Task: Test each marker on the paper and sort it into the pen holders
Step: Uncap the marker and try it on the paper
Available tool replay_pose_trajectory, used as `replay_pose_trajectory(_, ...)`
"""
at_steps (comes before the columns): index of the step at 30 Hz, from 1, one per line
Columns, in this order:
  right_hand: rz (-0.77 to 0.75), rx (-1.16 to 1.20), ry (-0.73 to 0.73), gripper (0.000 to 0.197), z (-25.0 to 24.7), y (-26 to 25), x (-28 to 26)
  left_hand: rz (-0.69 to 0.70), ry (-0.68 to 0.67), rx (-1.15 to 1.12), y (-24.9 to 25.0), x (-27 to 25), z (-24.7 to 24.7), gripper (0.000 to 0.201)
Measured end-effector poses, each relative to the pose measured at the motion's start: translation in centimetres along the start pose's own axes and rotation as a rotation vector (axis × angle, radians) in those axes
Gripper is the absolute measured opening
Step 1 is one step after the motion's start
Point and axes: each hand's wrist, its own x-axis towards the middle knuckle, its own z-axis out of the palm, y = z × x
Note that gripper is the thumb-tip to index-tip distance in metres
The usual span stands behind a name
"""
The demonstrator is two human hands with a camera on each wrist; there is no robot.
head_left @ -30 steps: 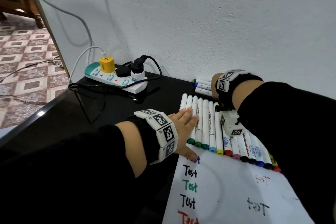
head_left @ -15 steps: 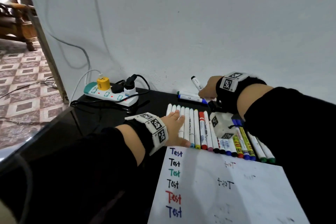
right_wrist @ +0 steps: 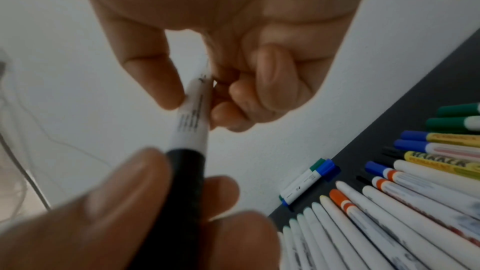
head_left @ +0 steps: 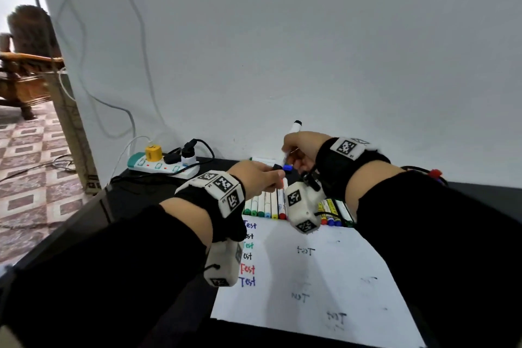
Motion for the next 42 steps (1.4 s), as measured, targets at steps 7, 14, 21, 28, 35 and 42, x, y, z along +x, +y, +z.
replay_pose_trajectory(7,-0.103,-0.136,0.181,0.042,0.8,1.6,-3.7,0.070,-0.032,-0.103,-0.2,-3.7,1.0,0.016)
replay_pose_trajectory(14,-0.195,-0.098,0.290,0.030,1.9,3.0,-6.2,0.123,-0.066,-0.107,-0.5,-5.6,0.9,0.017)
replay_pose_trajectory(21,-0.259,0.177,0.272,0.033,2.2,3.5,-8.0,0.098,-0.135,-0.204,0.0,-7.0,0.8,0.035)
replay_pose_trajectory(28,-0.220,-0.091,0.327,0.046,2.6,3.6,-8.8,0.075,-0.187,-0.149,0.8,-8.1,1.0,0.030)
replay_pose_trajectory(35,-0.103,-0.098,0.384,0.032,2.6,1.3,-9.7,0.123,-0.049,0.099,2.4,-8.3,1.0,0.030)
replay_pose_trajectory(42,-0.120,-0.110,0.359,0.029,2.9,0.0,-10.1,0.137,0.078,0.357,2.8,-8.2,0.0,0.033)
